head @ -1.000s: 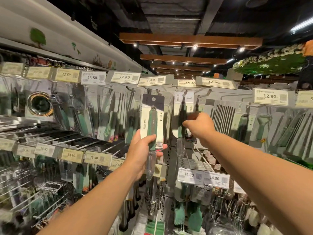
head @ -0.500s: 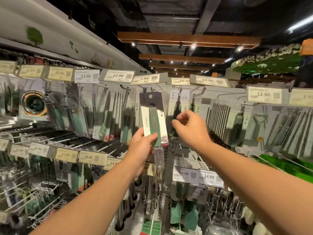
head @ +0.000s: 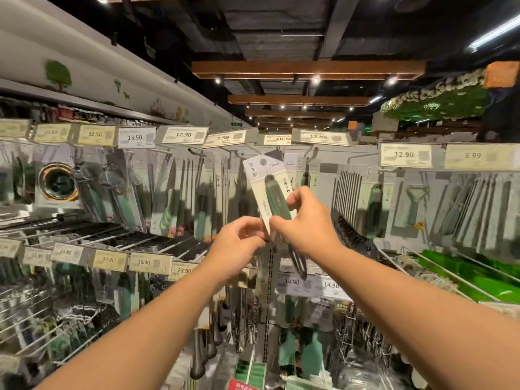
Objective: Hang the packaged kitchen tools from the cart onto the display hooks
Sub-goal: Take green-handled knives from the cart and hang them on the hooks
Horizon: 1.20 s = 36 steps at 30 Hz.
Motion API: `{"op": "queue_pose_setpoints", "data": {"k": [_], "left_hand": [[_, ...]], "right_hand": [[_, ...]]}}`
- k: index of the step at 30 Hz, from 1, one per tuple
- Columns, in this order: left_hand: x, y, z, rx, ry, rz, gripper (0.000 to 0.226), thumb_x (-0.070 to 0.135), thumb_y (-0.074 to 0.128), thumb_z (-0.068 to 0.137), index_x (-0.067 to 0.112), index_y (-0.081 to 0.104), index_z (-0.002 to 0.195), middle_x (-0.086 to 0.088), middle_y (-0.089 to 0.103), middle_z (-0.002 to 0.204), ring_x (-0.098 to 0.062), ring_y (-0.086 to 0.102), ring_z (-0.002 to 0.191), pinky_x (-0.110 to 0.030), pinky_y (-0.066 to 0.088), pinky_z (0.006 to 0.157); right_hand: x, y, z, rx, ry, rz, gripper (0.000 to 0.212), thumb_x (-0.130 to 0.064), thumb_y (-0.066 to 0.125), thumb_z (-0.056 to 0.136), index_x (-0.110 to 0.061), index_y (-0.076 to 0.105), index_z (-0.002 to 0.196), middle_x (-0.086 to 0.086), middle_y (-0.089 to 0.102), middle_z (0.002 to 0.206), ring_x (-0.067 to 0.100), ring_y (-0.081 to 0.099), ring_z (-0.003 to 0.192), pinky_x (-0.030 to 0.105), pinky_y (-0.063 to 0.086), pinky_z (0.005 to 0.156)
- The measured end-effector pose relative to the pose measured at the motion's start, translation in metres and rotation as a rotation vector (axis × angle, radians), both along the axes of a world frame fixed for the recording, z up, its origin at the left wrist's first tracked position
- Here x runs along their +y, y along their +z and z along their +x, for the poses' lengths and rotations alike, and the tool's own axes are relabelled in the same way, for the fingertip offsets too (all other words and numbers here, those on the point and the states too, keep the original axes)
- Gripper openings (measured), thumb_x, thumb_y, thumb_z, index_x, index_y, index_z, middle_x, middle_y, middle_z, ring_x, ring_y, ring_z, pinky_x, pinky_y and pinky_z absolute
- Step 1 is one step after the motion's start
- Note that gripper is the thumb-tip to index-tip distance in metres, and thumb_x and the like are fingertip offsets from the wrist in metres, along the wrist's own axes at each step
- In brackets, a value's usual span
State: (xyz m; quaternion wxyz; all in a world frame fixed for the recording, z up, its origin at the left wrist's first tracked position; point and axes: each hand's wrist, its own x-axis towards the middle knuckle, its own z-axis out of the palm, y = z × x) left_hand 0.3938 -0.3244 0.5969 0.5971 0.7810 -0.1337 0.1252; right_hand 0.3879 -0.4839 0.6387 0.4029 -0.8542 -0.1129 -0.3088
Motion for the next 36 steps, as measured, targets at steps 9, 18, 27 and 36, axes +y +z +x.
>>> {"op": "queue_pose_setpoints", "data": {"k": [9,18,27,36], "left_hand": [[0.042,0.011,0.008,-0.111,0.394,0.765,0.041,0.04,0.063,0.095,0.031,0.058,0.135,0.007,0.063,0.129,-0.016,0.06,0.112,-0.035,0.051,0.089],[0.049,0.005,0.021,-0.116,0.409,0.874,0.045,0.046,0.061,0.095,0.031,0.055,0.137,0.006,0.059,0.128,-0.019,0.061,0.11,-0.036,0.053,0.083],[0.048,0.008,0.042,-0.151,0.416,0.85,0.047,0.047,0.059,0.096,0.034,0.052,0.141,0.007,0.057,0.139,-0.019,0.061,0.121,-0.036,0.05,0.087],[0.034,0.009,0.052,-0.166,0.371,0.832,0.048,0.045,0.06,0.095,0.032,0.053,0.14,0.005,0.058,0.14,-0.022,0.061,0.12,-0.042,0.055,0.093]], "right_hand": [[-0.015,0.021,0.004,0.013,-0.099,0.04,0.033,-0.022,0.077,0.082,-0.018,0.049,0.1,-0.006,0.055,0.093,0.01,0.057,0.079,0.024,0.04,0.057],[-0.002,0.009,0.013,0.054,-0.154,0.11,0.033,-0.025,0.075,0.085,-0.018,0.046,0.1,-0.007,0.052,0.088,0.006,0.052,0.071,0.022,0.035,0.053],[0.004,0.016,0.049,0.167,-0.215,0.092,0.037,-0.027,0.077,0.086,-0.014,0.049,0.106,0.001,0.059,0.101,0.018,0.059,0.081,0.026,0.039,0.056],[0.001,0.021,0.072,0.271,-0.185,0.138,0.035,-0.025,0.085,0.083,-0.013,0.058,0.102,0.005,0.067,0.101,0.022,0.063,0.088,0.026,0.044,0.057]]}}
